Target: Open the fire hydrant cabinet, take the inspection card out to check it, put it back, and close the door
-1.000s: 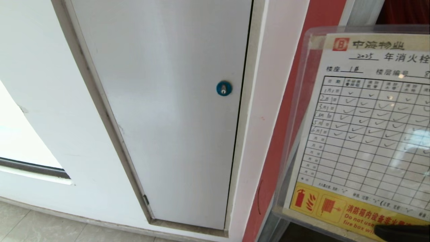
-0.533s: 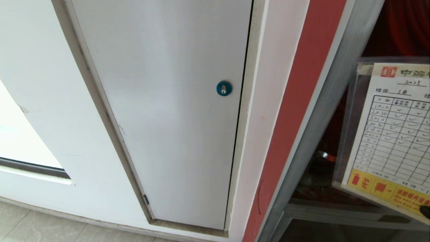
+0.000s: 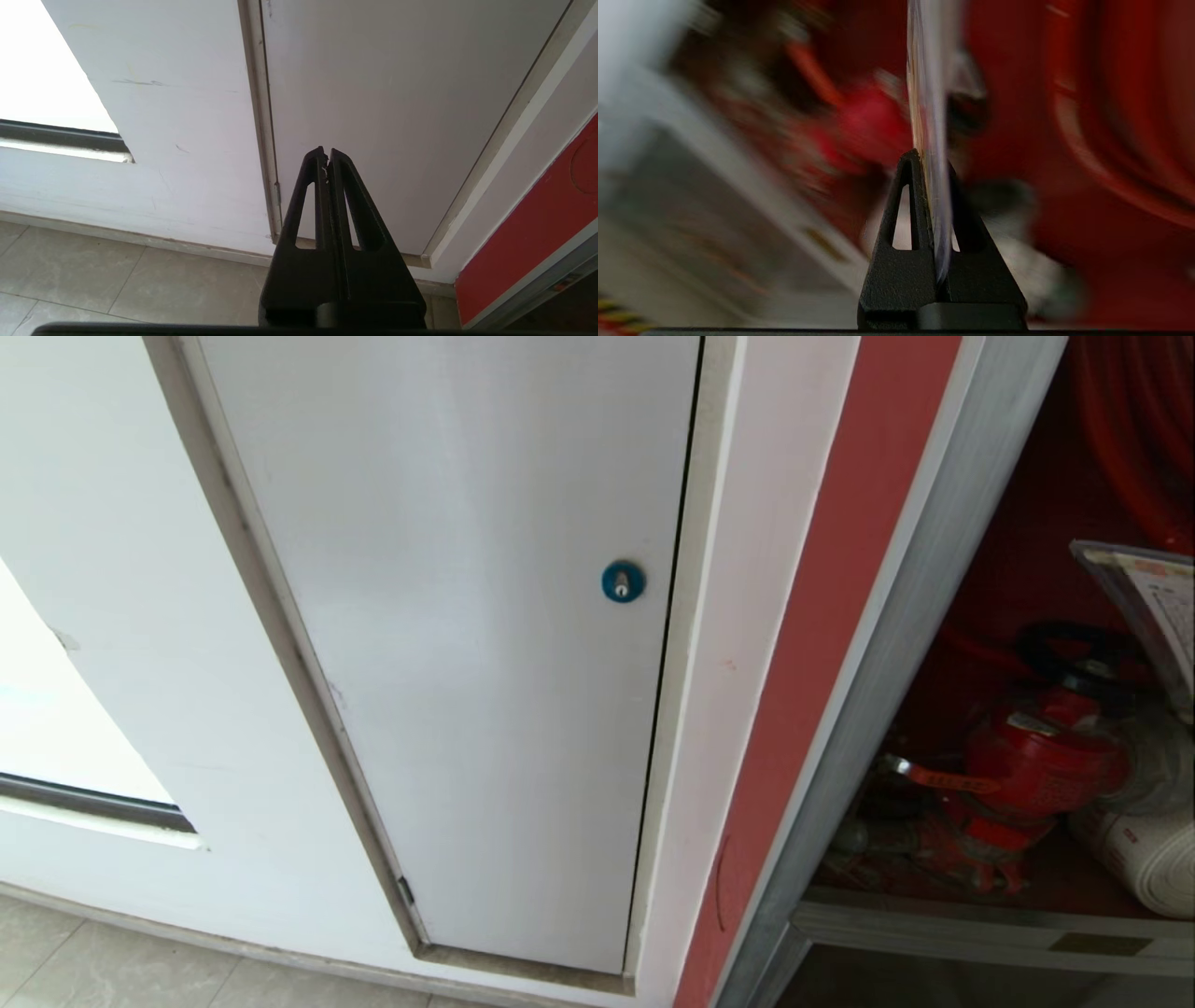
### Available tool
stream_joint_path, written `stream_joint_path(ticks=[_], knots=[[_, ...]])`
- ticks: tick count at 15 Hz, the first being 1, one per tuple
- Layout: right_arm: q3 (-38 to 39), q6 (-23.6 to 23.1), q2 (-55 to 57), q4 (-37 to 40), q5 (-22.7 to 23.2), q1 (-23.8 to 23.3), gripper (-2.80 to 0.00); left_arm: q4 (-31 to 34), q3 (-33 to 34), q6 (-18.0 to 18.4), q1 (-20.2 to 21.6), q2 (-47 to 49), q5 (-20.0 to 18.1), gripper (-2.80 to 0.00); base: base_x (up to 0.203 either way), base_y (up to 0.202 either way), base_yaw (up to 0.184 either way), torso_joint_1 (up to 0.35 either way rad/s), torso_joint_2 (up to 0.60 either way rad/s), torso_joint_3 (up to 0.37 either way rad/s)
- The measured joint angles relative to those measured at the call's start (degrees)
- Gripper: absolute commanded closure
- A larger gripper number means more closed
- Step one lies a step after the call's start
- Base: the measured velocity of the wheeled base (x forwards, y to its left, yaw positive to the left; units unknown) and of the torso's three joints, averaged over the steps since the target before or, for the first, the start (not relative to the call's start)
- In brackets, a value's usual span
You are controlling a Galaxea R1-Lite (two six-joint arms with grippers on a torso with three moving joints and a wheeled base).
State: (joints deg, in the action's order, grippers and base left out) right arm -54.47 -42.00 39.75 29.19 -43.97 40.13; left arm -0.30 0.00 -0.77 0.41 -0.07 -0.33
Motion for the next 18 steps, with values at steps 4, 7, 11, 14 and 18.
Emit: stream_joint_path(ticks=[4, 7, 11, 14, 18], knots=[[-2.0, -12.3, 0.9, -0.4, -20.4, 0.0, 0.0, 0.0, 0.0, 0.0, 0.0, 0.0, 0.0, 0.0, 0.0, 0.0, 0.0, 0.0, 0.0, 0.0], [-4.5, -19.1, 4.2, -0.3, -27.7, -0.3, 0.0, 0.0, 0.0, 0.0, 0.0, 0.0, 0.0, 0.0, 0.0, 0.0, 0.0, 0.0, 0.0, 0.0], [-8.0, -29.8, 9.6, -1.4, -28.2, -3.4, 0.0, 0.0, 0.0, 0.0, 0.0, 0.0, 0.0, 0.0, 0.0, 0.0, 0.0, 0.0, 0.0, 0.0], [-8.6, -34.5, 14.0, -8.4, -28.3, -9.8, 0.0, 0.0, 0.0, 0.0, 0.0, 0.0, 0.0, 0.0, 0.0, 0.0, 0.0, 0.0, 0.0, 0.0], [-3.4, -35.0, 17.2, -18.5, -26.8, -15.9, 0.0, 0.0, 0.0, 0.0, 0.0, 0.0, 0.0, 0.0, 0.0, 0.0, 0.0, 0.0, 0.0, 0.0]])
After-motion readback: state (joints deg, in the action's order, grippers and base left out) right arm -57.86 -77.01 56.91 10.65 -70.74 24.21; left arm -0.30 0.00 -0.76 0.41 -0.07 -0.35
